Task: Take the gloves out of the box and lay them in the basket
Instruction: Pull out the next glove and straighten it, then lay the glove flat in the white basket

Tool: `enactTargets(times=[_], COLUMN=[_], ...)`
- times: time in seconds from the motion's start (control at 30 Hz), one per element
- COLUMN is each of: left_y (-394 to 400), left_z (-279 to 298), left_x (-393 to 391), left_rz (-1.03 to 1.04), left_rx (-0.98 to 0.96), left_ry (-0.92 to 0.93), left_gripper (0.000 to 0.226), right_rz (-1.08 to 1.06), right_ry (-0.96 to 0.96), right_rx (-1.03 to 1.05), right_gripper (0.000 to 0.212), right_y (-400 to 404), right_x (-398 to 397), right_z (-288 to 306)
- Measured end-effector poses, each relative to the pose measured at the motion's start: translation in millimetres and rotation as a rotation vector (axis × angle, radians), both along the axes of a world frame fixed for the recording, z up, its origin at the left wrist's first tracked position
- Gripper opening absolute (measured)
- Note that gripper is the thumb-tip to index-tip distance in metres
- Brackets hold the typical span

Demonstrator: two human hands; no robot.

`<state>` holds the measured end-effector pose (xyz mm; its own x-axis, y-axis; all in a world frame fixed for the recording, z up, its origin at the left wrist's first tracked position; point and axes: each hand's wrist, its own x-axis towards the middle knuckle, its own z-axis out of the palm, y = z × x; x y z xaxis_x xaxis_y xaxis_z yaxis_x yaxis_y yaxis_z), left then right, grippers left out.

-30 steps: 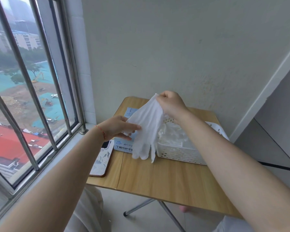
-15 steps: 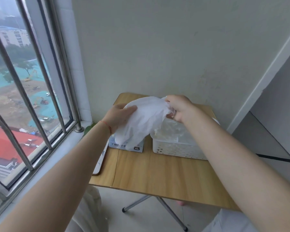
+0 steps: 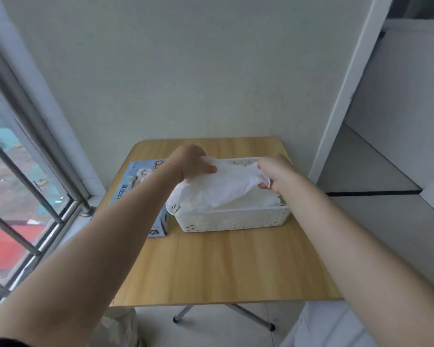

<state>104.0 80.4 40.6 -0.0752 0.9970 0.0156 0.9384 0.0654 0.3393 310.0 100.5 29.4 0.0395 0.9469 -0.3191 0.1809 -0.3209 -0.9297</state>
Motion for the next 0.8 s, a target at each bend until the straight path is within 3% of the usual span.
enactTargets(times=[0.1, 0.2, 0.27, 0.33, 0.43, 0.57, 0.7, 0.8], left_y=[2.0, -5.4, -15.4, -20.3, -25.3, -27.4, -27.8, -31.0], left_z=[-8.9, -25.7, -35.1, -43.6, -48.0, -53.1, -56.0, -41.7], left_x=[11.0, 25.6, 35.1, 39.0, 35.6, 29.3, 30.5, 19.9], left_rz=[0.054, -0.164, -0.289, -0.326, -0.288, -0.22, -0.231, -0.176], left_rx=[0.181, 0.298, 0.217, 0.126, 0.035, -0.123, -0.211, -0.083], left_ry=[0.038, -0.074, -0.133, -0.003, 0.192, 0.244, 0.248, -0.028], left_gripper=[0.026, 0.018, 0.022, 0.037, 0.068, 0.09, 0.088, 0.073], right_rz=[0.044, 0.125, 0.142, 0.162, 0.227, 0.267, 0.318, 0.275], right_ry=[-0.275, -0.554, -0.63, -0.713, -0.986, -1.303, -1.406, -1.369], right_rx=[0.094, 0.239, 0.305, 0.394, 0.518, 0.677, 0.67, 0.721], right_gripper=[0.019, 0.032, 0.046, 0.046, 0.048, 0.039, 0.032, 0.026], right_y=[10.3, 10.0, 7.1, 5.1, 0.0, -6.7, -5.5, -2.6], right_x=[7.5, 11.6, 8.6, 4.6, 3.6, 4.0, 3.6, -6.0], right_z=[-14.2, -23.8, -26.8, -31.3, -31.9, -27.4, -27.2, -23.0])
